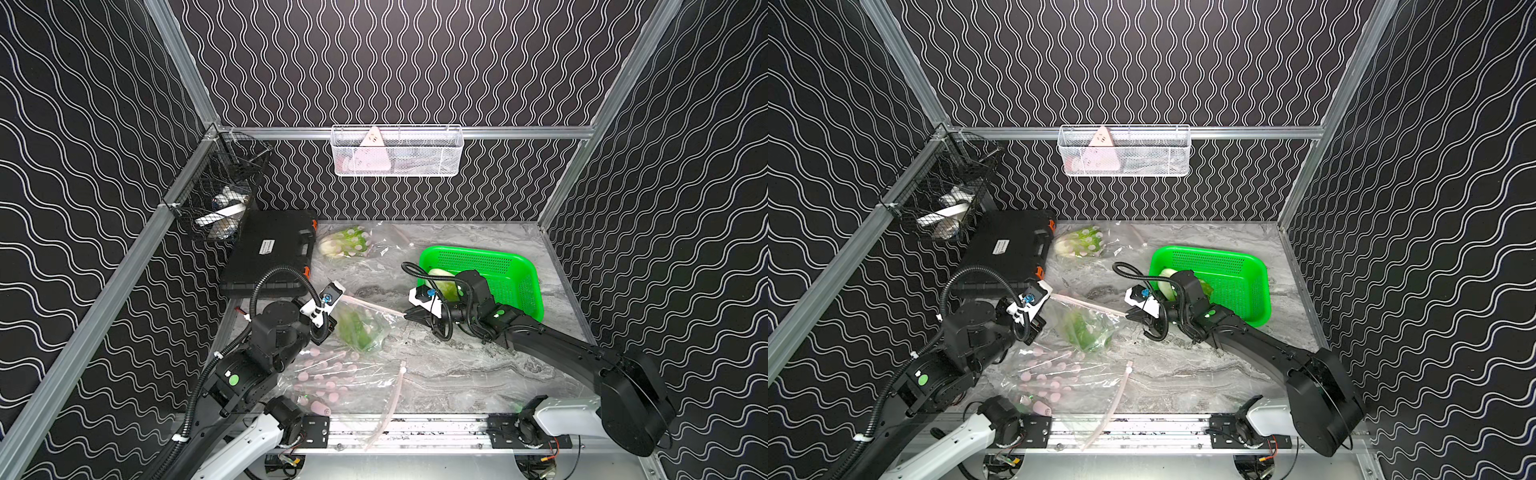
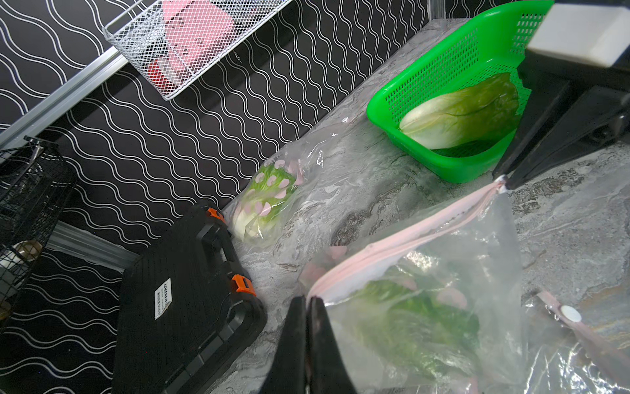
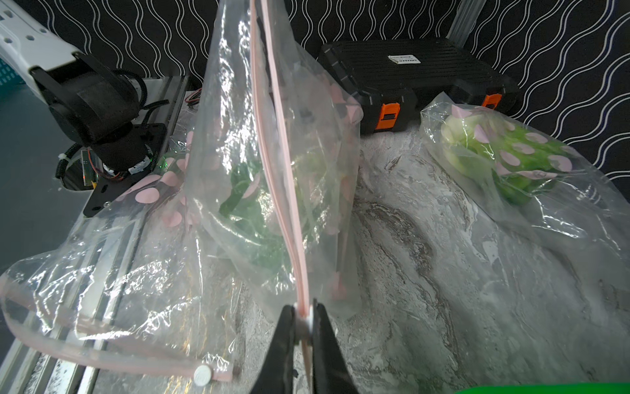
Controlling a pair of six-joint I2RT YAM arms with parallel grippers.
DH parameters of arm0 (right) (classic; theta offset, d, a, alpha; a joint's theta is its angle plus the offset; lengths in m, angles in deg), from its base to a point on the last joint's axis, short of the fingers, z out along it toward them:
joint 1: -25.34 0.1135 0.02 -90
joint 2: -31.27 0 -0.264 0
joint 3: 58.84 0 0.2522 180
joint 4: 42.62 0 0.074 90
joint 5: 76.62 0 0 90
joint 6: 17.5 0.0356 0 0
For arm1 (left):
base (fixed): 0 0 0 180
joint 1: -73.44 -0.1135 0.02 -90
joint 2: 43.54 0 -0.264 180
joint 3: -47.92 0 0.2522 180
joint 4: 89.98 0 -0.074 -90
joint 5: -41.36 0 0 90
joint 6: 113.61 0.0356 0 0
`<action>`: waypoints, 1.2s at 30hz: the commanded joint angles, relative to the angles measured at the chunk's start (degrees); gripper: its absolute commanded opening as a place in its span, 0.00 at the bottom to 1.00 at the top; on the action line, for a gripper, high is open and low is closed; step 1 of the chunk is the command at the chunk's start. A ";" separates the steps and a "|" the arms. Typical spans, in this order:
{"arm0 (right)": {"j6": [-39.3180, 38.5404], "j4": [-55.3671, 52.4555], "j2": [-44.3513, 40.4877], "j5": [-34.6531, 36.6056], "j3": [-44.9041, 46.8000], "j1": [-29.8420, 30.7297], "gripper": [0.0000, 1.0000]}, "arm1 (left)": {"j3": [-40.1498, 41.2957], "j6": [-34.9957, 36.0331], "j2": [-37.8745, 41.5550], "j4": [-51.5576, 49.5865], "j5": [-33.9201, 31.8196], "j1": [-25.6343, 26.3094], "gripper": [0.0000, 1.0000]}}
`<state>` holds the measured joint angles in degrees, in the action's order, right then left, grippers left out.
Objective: Open the zip-top bag and take out the chinese cabbages
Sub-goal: Unzip the zipper on the zipper food storage bag.
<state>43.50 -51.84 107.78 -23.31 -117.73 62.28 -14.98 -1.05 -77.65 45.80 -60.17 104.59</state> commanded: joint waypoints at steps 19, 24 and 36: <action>22.35 -5.03 -8.08 10.72 -9.54 4.36 0.25 | 2.44 -2.26 -0.50 5.60 15.33 -0.01 0.00; 29.29 1.07 -5.18 7.10 -7.45 5.12 0.16 | 3.18 -3.14 -0.05 7.41 17.57 -0.04 0.00; 34.20 -1.40 5.33 6.03 -12.58 5.94 0.12 | 3.62 -2.81 0.96 6.91 17.73 -0.03 0.00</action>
<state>76.55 -53.98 112.28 -16.38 -129.42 68.05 -11.55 -4.11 -76.80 50.93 -43.49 104.57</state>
